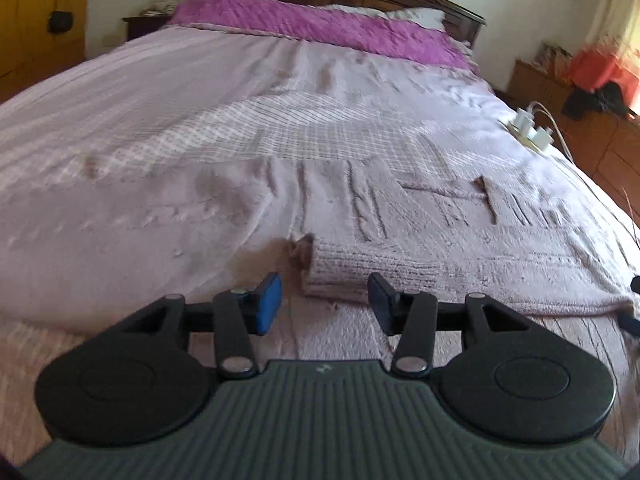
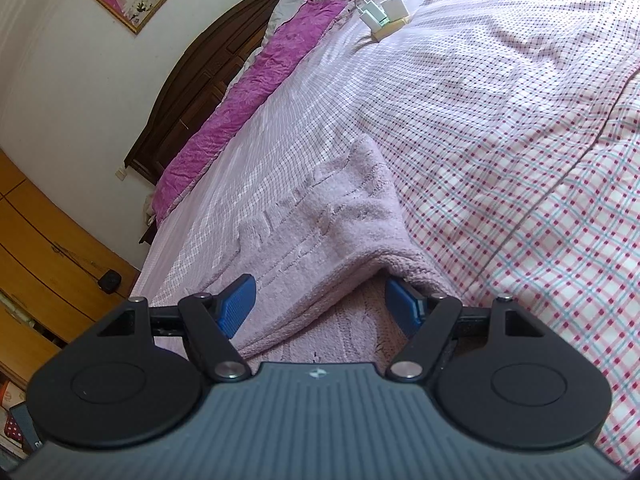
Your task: Fold small clothes
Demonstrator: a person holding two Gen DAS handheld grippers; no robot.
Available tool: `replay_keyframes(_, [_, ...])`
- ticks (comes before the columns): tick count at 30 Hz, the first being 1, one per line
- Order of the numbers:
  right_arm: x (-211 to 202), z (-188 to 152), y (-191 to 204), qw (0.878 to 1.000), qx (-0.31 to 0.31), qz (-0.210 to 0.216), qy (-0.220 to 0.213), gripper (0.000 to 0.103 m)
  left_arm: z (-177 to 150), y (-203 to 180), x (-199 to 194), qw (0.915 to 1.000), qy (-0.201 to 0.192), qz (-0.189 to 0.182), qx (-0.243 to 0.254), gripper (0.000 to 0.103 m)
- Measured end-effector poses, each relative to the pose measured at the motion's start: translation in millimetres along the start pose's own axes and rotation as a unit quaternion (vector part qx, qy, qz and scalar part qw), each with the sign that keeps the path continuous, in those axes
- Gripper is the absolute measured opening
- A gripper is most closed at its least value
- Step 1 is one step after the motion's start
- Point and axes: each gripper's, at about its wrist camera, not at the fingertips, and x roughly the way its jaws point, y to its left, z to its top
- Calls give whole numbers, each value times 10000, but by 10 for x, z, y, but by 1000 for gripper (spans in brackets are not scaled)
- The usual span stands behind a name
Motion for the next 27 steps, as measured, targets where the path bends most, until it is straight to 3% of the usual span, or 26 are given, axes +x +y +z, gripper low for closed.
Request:
replay_keyframes(2, [-1, -3, -3, 10000, -19, -13, 1, 78, 17, 13, 79, 9999, 24, -143, 17, 48])
replay_keyframes(3, [0, -5, -3, 10000, -30, -15, 2, 78, 21, 22, 101, 9997, 55, -247, 1, 42])
replay_keyframes(4, [2, -6, 2, 10000, -38, -20, 6, 78, 23, 39, 111, 9994, 103, -343, -15, 32])
replay_keyframes(5, [5, -7, 8, 10000, -41, -23, 9, 78, 33, 41, 112, 9988, 187, -442, -30, 14])
replay_keyframes(9, [4, -6, 7, 10000, -37, -15, 8, 78, 89, 109, 8, 9942, 347, -925, -418, 9])
replay_keyframes(14, [9, -4, 3, 10000, -57, -7, 15, 78, 207, 226, -139, 9954, 615, -514, -531, 9])
replay_keyframes(18, [12, -11, 5, 10000, -71, -14, 4, 78, 191, 244, -143, 9967, 806, 27, -112, 9])
replay_keyframes(22, [11, -10, 4, 10000, -59, -17, 11, 78, 174, 318, -140, 9954, 726, -344, -518, 9])
replay_keyframes(23, [6, -7, 0, 10000, -52, -16, 14, 78, 177, 331, -121, 9947, 692, -397, -647, 12])
replay_keyframes(26, [0, -2, -3, 10000, -54, -16, 15, 78, 204, 370, -24, 9924, 621, -350, -1002, 44])
replay_keyframes(27, [1, 1, -7, 10000, -57, -13, 16, 78, 210, 382, -1, 9914, 571, -302, -1141, 48])
